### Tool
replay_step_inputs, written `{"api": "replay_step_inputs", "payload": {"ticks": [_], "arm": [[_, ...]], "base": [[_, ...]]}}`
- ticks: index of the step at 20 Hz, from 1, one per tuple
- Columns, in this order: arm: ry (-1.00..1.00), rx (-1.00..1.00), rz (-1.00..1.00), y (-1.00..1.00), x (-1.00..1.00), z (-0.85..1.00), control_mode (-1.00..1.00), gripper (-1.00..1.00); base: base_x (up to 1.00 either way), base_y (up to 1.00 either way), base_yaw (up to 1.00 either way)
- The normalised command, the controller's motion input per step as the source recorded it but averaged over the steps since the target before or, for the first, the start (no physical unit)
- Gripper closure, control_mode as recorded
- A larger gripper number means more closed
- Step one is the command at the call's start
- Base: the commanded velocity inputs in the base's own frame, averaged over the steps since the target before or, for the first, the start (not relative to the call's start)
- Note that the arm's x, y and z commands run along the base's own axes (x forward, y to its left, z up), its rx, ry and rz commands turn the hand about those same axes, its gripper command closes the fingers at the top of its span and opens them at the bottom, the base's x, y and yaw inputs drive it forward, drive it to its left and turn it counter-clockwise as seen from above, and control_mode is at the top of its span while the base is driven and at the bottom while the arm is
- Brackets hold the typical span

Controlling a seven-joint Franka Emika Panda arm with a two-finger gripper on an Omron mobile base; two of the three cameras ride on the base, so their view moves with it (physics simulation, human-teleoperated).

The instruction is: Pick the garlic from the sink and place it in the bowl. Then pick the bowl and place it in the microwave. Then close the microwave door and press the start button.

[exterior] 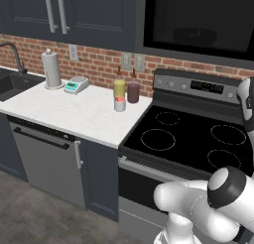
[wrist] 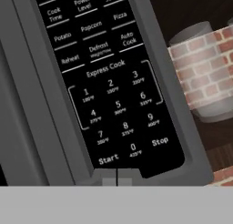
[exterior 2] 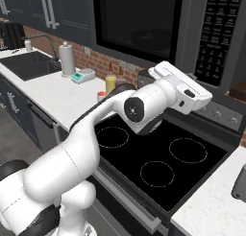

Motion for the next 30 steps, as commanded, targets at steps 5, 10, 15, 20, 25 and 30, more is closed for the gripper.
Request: {"api": "replay_step_inputs", "payload": {"ticks": [5,10,15,20,25,30], "arm": [[0.0,0.0,0.0,0.0,0.05,0.0,-1.0,1.0],[0.02,0.0,0.0,0.0,0.26,0.0,-1.0,1.0],[0.03,0.0,0.0,0.0,0.4,0.0,-1.0,1.0],[0.0,0.0,0.0,-0.06,0.22,0.0,-1.0,1.0],[0.0,0.0,0.01,-0.09,0.2,0.0,-1.0,1.0],[0.0,0.0,0.13,-0.2,0.21,-0.13,-1.0,1.0]], "base": [[0.0,0.0,0.0],[0.0,0.0,0.0],[0.0,0.0,0.0],[0.0,0.0,0.0],[0.0,0.0,0.0],[0.0,0.0,0.0]]}}
